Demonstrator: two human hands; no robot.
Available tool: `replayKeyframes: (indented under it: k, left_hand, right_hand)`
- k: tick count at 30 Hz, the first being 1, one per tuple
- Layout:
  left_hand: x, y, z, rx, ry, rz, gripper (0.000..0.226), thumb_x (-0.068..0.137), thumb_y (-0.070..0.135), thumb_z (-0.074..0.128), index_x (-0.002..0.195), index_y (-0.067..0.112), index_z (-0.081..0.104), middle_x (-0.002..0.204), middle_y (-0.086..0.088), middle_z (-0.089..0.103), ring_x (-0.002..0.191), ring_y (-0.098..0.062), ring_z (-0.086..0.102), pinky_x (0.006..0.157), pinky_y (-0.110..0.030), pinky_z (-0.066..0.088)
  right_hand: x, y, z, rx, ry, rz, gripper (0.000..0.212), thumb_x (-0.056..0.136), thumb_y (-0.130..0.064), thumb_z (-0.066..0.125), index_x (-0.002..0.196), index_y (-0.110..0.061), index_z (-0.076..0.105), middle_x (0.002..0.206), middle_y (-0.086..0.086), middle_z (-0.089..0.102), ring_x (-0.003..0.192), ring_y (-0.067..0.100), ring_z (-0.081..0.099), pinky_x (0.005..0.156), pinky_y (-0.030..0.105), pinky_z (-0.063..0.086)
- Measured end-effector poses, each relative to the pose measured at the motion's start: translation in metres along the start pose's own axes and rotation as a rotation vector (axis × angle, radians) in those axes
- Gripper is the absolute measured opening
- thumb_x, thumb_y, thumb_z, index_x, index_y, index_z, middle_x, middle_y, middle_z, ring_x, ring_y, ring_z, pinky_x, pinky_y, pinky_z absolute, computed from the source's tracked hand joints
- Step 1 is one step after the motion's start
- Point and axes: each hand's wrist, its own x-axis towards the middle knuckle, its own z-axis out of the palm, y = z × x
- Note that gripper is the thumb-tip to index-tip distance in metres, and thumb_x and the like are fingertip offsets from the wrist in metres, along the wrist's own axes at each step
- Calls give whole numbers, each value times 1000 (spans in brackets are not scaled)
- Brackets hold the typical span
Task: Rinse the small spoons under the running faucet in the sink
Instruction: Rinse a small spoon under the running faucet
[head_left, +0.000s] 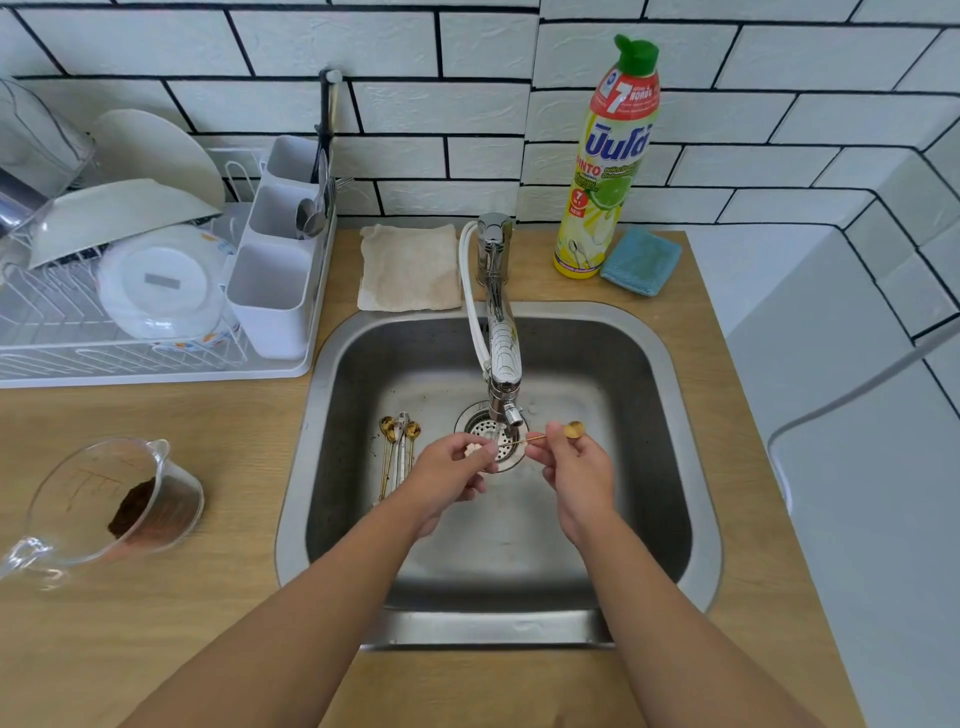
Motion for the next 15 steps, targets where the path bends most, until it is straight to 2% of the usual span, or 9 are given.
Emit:
replayKeyframes:
  k: [2, 6, 8, 12, 13, 15]
  left_hand:
    - [1, 1, 12, -48, 16, -35, 20, 90, 28, 76, 102, 15, 68, 77, -1, 75, 53, -9, 58, 50, -20, 44]
    - [1, 1, 29, 41, 158, 11, 35, 85, 40, 79, 97, 10, 66, 60, -1, 68, 46, -12, 54, 46, -21, 42]
    - [-1, 0, 29, 61, 129, 23, 32, 92, 42, 70, 103, 11, 66, 67, 1, 72, 51, -12, 60, 53, -23, 44]
    - [-4, -3, 24, -118, -72, -16, 27, 107, 31, 41, 118, 16, 61, 105, 1, 79, 89, -15, 75, 68, -30, 44]
    - [-4, -2, 23, -135, -75, -27, 28, 107, 29, 38, 118, 16, 61, 106, 1, 79, 90, -15, 75, 69, -30, 44]
    - [-4, -1, 21, -76, -12, -9, 27, 106, 29, 43, 112, 15, 64, 97, 0, 80, 74, -14, 73, 63, -27, 44]
  right_hand:
    - [-1, -2, -3, 5, -17, 19, 20, 106, -23, 57, 94, -15, 71, 88, -3, 81, 77, 5, 76, 68, 24, 45]
    - [-4, -4, -6, 36, -27, 34, 20, 107, -23, 55, 98, -14, 70, 90, -4, 82, 82, 5, 77, 72, 25, 45]
    - [-2, -5, -8, 27, -26, 33, 19, 107, -23, 56, 99, -14, 70, 91, -4, 82, 83, 5, 77, 74, 27, 45]
    - [0, -2, -9, 31, 1, 33, 22, 106, -25, 56, 107, -8, 70, 92, -2, 80, 80, 5, 76, 73, 26, 46]
    - [0, -1, -7, 32, 4, 37, 23, 106, -25, 56, 108, -7, 70, 92, -1, 80, 79, 5, 76, 73, 26, 46]
    - [-1, 1, -5, 35, 0, 44, 22, 106, -25, 56, 106, -8, 70, 90, -2, 80, 80, 6, 76, 74, 26, 46]
